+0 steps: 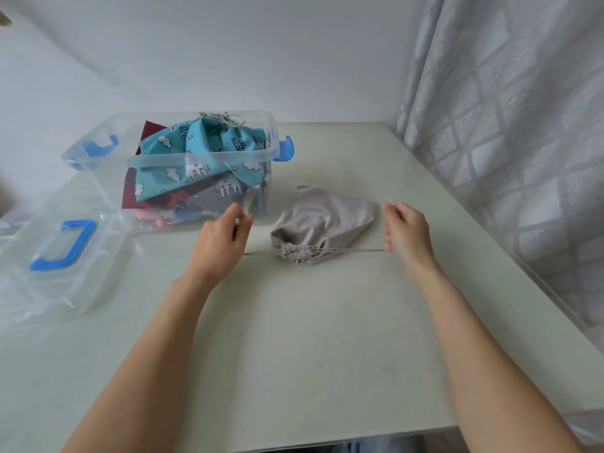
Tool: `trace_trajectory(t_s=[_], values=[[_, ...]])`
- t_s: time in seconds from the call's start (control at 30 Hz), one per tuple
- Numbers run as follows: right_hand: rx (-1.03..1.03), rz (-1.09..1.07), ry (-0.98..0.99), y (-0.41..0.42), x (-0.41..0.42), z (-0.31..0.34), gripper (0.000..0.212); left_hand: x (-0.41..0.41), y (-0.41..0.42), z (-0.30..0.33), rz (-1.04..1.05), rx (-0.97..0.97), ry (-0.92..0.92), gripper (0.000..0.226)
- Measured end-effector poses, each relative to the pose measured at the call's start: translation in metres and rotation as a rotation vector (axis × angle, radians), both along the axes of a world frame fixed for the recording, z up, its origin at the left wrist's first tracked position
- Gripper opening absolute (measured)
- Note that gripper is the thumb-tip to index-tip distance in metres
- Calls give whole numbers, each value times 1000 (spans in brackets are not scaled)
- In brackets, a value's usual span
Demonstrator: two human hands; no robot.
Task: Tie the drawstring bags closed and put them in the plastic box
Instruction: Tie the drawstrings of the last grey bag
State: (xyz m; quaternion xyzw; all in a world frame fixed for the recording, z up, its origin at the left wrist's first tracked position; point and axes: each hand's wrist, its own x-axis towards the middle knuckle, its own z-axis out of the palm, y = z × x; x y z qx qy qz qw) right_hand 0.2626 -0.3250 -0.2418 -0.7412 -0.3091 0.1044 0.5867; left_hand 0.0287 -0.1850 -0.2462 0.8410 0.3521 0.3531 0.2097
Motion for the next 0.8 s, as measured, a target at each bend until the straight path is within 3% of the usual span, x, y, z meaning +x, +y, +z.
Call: trace_trajectory(t_s=[0.07, 0.13, 0.3, 0.43, 0.53, 0.7, 0.8], values=[[-190, 36, -329, -1, -8, -1, 42, -1, 0, 2, 8, 22, 56, 24], [-277, 112, -521, -3, -15, -2, 40, -2, -1, 0, -37, 35, 105, 24], [-373, 291, -705, -10, -27, 2, 28, -9, -1, -5, -247, 33, 176, 20], [-390, 336, -785, -10, -43, 8, 24, -4, -4, -4, -247, 99, 190, 15], [-320, 352, -720, -10, -38, 8, 22, 2, -11, -1, -129, 55, 135, 13], [142, 359, -104, -6, -26, 21, 22, 28, -32, 0, -9, 159, 2, 7], [166, 284, -55, -7, -21, 20, 26, 34, -36, 0, -4, 178, -11, 6]])
